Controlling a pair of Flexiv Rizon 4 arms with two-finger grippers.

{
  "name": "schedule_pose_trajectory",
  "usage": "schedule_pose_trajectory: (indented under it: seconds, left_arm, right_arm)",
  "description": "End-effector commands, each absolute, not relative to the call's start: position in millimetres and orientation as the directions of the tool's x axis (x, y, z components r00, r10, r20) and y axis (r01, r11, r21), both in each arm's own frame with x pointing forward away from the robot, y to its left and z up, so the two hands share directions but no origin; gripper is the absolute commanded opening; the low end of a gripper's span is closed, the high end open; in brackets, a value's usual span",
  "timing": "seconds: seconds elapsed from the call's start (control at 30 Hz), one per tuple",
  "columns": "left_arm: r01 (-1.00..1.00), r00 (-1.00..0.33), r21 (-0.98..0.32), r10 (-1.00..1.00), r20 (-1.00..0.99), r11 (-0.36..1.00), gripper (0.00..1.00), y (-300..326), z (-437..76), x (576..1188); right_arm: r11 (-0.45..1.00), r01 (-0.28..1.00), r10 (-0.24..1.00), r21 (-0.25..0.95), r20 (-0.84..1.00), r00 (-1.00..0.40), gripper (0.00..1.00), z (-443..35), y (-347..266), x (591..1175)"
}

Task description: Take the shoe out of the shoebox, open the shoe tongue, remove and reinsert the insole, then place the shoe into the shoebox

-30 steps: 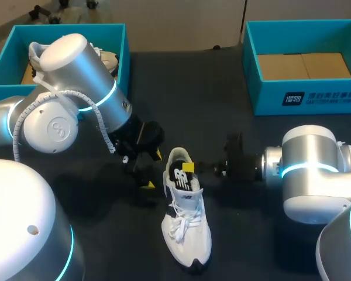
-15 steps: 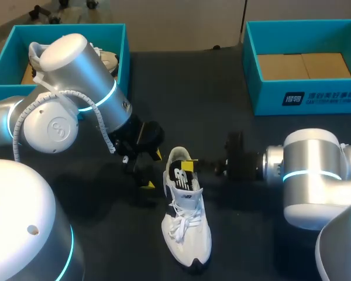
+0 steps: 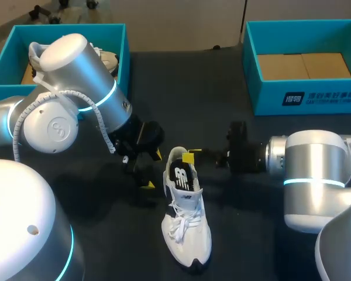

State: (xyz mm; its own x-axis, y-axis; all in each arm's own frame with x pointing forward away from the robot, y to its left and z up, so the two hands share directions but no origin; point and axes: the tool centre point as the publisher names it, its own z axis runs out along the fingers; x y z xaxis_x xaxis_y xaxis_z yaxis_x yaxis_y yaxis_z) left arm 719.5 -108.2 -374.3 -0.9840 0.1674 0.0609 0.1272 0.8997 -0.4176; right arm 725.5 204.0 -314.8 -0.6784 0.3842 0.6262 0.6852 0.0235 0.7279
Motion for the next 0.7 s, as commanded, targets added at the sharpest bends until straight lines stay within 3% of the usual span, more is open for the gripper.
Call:
schedule_pose_trajectory:
  seconds: [0.03,0.07,0.13,0.23,0.37,0.7]
  left_arm:
    - [0.127,-0.984,-0.415,0.166,0.059,0.901,1.00,-108.4,-373.9,718.6]
    - [0.127,-0.984,-0.415,0.166,0.059,0.901,1.00,-108.4,-373.9,718.6]
    - [0.127,-0.984,-0.415,0.166,0.059,0.901,1.00,-108.4,-373.9,718.6]
    - [0.127,-0.984,-0.415,0.166,0.059,0.901,1.00,-108.4,-373.9,718.6]
    - [0.127,-0.984,-0.415,0.166,0.059,0.901,1.00,-108.4,-373.9,718.6]
    - [0.127,-0.984,-0.415,0.166,0.059,0.901,1.00,-108.4,-373.9,718.6]
  right_arm:
    - [0.071,0.696,0.399,0.715,0.619,-0.676,0.49,-301.9,196.3,721.5]
    - [0.093,0.698,0.403,0.710,0.614,-0.678,0.51,-299.3,194.0,721.2]
    - [0.127,0.696,0.417,0.706,0.599,-0.684,0.80,-293.9,190.2,720.2]
    - [0.161,0.697,0.443,0.699,0.580,-0.684,1.00,-286.1,183.7,719.6]
    - [0.224,0.702,0.515,0.676,0.530,-0.674,1.00,-277.2,178.2,718.5]
    - [0.224,0.702,0.515,0.676,0.530,-0.674,1.00,-277.2,178.2,718.5]
